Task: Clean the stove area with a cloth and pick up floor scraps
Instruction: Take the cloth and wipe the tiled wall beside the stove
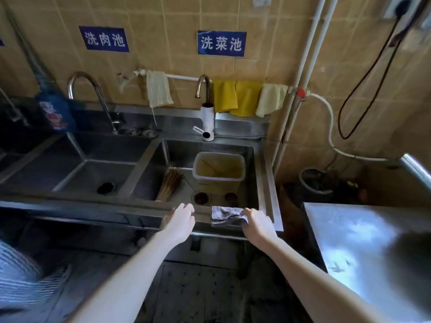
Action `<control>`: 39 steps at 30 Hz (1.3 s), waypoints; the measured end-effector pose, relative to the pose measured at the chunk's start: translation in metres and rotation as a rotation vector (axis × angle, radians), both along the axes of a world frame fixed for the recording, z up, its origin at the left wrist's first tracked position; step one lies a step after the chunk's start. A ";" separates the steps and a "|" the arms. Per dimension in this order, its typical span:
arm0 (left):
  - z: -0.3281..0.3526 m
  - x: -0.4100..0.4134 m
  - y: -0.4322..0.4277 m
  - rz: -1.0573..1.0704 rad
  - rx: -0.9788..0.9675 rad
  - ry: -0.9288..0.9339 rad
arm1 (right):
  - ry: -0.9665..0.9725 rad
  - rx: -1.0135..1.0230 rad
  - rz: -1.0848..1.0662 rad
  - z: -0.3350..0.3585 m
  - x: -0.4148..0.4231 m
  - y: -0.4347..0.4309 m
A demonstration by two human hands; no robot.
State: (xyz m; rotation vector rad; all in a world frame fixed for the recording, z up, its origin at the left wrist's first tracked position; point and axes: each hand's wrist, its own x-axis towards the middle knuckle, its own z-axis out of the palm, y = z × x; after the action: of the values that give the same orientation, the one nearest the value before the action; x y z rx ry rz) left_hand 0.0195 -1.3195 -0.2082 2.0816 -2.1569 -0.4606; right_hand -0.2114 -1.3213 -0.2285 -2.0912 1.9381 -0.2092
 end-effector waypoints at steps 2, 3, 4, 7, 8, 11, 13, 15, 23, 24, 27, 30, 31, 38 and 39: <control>-0.013 0.005 -0.027 0.019 0.035 0.033 | -0.018 0.025 0.022 -0.014 0.007 -0.020; -0.018 0.006 -0.039 0.024 0.049 0.050 | -0.023 0.037 0.041 -0.021 0.009 -0.029; -0.023 0.006 -0.050 0.022 0.058 0.058 | -0.027 0.051 0.061 -0.027 0.011 -0.036; -0.034 0.001 -0.075 -0.019 0.044 0.017 | -0.012 0.097 0.101 -0.044 0.015 -0.055; -0.037 -0.001 -0.081 -0.035 0.038 0.007 | -0.004 0.121 0.100 -0.048 0.017 -0.059; -0.048 -0.008 -0.097 -0.077 0.040 -0.003 | 0.019 0.162 0.103 -0.059 0.019 -0.067; -0.052 -0.011 -0.104 -0.092 0.038 -0.006 | 0.032 0.156 0.109 -0.063 0.019 -0.069; -0.055 -0.013 -0.110 -0.095 0.034 0.003 | 0.038 0.156 0.123 -0.064 0.019 -0.070; -0.041 -0.023 -0.115 -0.114 0.042 0.056 | -0.086 0.098 0.035 -0.040 0.000 -0.061; -0.037 -0.026 -0.113 -0.124 0.031 0.057 | -0.108 0.077 0.011 -0.033 -0.005 -0.056; -0.021 -0.045 -0.102 -0.159 -0.017 0.069 | -0.156 0.016 -0.056 -0.011 -0.022 -0.036; -0.001 -0.069 -0.082 -0.189 -0.068 0.075 | -0.186 -0.064 -0.087 0.009 -0.044 -0.006; 0.007 -0.076 -0.073 -0.195 -0.079 0.075 | -0.188 -0.097 -0.098 0.016 -0.052 0.006; 0.055 -0.130 0.010 -0.301 -0.121 0.049 | -0.120 -0.293 -0.235 0.080 -0.111 0.100; 0.062 -0.141 0.022 -0.318 -0.136 0.046 | -0.112 -0.313 -0.249 0.090 -0.120 0.115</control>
State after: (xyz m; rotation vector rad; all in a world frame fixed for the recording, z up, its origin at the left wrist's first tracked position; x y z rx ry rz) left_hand -0.1219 -1.2978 -0.1462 1.6498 -2.4259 -0.3731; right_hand -0.3313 -1.2066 -0.1386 -1.9550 2.2091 -0.7077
